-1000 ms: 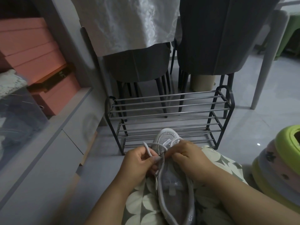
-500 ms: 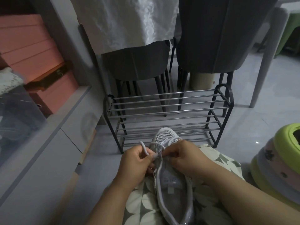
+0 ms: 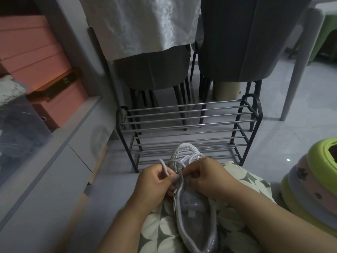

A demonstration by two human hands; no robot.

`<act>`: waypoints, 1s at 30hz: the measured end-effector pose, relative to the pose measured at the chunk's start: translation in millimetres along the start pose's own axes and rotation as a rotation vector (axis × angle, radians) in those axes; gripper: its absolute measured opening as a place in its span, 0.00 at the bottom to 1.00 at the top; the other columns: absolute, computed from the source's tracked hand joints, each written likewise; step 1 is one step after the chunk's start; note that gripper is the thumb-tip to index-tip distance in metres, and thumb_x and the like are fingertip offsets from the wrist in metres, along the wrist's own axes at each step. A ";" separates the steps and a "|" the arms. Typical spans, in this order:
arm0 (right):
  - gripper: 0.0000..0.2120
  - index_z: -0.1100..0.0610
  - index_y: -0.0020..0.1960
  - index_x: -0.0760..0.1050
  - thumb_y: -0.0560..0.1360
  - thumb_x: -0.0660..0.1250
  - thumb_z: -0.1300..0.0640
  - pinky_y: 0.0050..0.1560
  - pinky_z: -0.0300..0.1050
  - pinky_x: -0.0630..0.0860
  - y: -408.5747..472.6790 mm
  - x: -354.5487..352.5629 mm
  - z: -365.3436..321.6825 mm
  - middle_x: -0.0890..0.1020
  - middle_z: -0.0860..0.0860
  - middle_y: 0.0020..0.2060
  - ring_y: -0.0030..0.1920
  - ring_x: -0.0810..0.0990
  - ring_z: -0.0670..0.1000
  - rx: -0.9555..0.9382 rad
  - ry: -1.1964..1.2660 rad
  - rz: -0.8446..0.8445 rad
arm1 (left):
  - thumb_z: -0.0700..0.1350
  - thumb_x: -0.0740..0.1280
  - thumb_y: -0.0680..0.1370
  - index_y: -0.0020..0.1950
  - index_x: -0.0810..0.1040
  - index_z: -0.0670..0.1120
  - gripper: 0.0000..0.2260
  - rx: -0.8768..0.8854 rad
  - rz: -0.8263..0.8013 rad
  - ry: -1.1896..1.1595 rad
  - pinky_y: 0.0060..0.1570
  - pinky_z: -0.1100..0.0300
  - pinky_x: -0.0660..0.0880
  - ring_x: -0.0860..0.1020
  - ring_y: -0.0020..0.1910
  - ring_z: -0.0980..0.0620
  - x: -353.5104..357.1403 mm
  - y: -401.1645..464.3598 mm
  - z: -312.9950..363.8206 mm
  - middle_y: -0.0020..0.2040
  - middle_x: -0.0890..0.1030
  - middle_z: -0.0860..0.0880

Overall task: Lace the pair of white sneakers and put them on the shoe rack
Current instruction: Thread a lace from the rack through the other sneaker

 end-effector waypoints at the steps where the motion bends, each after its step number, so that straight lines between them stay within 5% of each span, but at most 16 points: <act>1: 0.13 0.44 0.47 0.82 0.69 0.65 0.58 0.33 0.30 0.64 0.1 0.3 0.1 0.75 0.39 0.26 0.32 0.73 0.41 -0.002 0.004 -0.001 | 0.32 0.71 0.73 0.38 0.78 0.39 0.06 0.000 -0.011 0.012 0.27 0.64 0.74 0.77 0.24 0.54 0.6 0.3 -0.1 0.25 0.78 0.48; 17: 0.08 0.46 0.44 0.82 0.69 0.67 0.57 0.33 0.36 0.65 5.3 -1.0 -1.4 0.73 0.42 0.28 0.37 0.73 0.43 0.043 -0.076 -0.010 | 0.34 0.72 0.72 0.39 0.81 0.39 0.03 -0.001 -0.034 -0.014 0.28 0.66 0.73 0.76 0.26 0.56 4.3 -0.6 5.2 0.27 0.79 0.49; 21: 0.06 0.48 0.44 0.82 0.70 0.68 0.56 0.37 0.38 0.64 7.4 -0.3 -4.9 0.75 0.44 0.33 0.38 0.73 0.44 0.034 -0.097 0.014 | 0.43 0.72 0.75 0.41 0.82 0.42 0.05 0.015 -0.034 -0.003 0.33 0.65 0.76 0.79 0.31 0.55 2.9 0.0 5.9 0.31 0.82 0.49; 24: 0.05 0.49 0.44 0.83 0.70 0.69 0.56 0.32 0.33 0.64 7.3 -1.7 -2.8 0.74 0.43 0.29 0.37 0.73 0.44 0.039 -0.064 0.016 | 0.54 0.77 0.68 0.45 0.80 0.44 0.16 -0.032 -0.124 -0.048 0.41 0.60 0.78 0.80 0.37 0.54 6.3 -2.2 2.6 0.36 0.83 0.50; 26: 0.06 0.49 0.43 0.83 0.69 0.69 0.57 0.30 0.28 0.62 7.7 -2.0 -2.2 0.73 0.40 0.27 0.34 0.72 0.43 0.032 -0.048 0.018 | 0.49 0.79 0.62 0.46 0.77 0.43 0.19 -0.047 -0.180 -0.032 0.41 0.62 0.77 0.79 0.37 0.58 10.8 -2.3 0.6 0.35 0.81 0.53; 30: 0.04 0.50 0.44 0.83 0.70 0.70 0.54 0.32 0.27 0.62 6.8 -3.7 0.1 0.74 0.42 0.29 0.37 0.73 0.43 0.037 -0.028 0.048 | 0.37 0.69 0.62 0.44 0.76 0.44 0.12 -0.010 -0.198 0.063 0.37 0.65 0.73 0.75 0.35 0.59 11.6 3.1 -0.2 0.37 0.77 0.50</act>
Point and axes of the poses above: each hand's wrist, its own y-axis towards the middle knuckle, its own x-axis out of the palm, z = x × y, the point moved 6 cm from there along y, towards the middle knuckle
